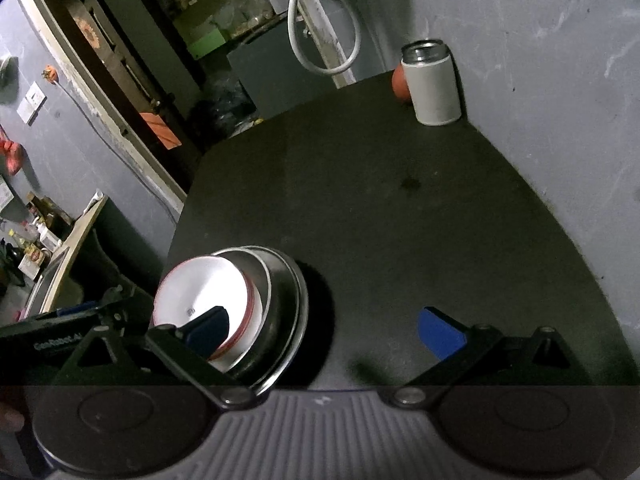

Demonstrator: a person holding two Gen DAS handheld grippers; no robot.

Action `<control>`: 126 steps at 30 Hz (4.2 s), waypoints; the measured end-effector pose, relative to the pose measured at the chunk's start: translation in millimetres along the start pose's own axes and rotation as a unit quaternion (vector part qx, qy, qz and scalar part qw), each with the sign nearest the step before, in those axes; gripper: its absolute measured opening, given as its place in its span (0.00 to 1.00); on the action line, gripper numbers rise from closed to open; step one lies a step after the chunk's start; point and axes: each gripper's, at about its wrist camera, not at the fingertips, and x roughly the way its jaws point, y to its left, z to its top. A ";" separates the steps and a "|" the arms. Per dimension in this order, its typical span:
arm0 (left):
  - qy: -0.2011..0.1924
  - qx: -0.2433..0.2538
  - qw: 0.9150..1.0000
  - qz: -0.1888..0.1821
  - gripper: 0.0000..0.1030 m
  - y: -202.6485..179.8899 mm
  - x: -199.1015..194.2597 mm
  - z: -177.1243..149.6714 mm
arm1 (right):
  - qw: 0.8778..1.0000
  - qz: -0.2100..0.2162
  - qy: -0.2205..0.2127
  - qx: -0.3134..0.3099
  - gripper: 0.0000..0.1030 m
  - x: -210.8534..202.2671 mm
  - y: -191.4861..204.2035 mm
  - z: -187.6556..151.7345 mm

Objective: Organize plates and bowls

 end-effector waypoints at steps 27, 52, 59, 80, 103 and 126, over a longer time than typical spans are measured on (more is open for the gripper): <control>-0.036 -0.019 0.995 -0.091 0.99 56.3 -14.6 -8.7 | 0.990 -0.119 -0.068 -0.035 1.00 -42.0 74.3 -13.5; -0.071 0.007 0.992 -0.108 0.99 79.7 -81.7 -67.2 | 0.981 -0.144 -0.124 -0.044 1.00 -106.4 124.2 -92.3; -0.080 0.013 0.992 -0.100 0.99 81.7 -95.2 -79.8 | 0.981 -0.136 -0.127 -0.049 1.00 -114.2 130.4 -104.6; -0.065 0.027 0.993 -0.091 0.99 74.0 -107.3 -104.8 | 0.986 -0.128 -0.106 -0.035 1.00 -121.7 120.1 -132.5; -0.051 0.030 0.994 -0.092 0.99 84.4 -104.9 -113.1 | 0.988 -0.123 -0.089 -0.027 1.00 -112.8 126.2 -140.1; -0.016 0.048 0.996 -0.079 0.99 89.8 -90.9 -114.4 | 0.990 -0.128 -0.060 -0.011 1.00 -98.4 116.5 -147.1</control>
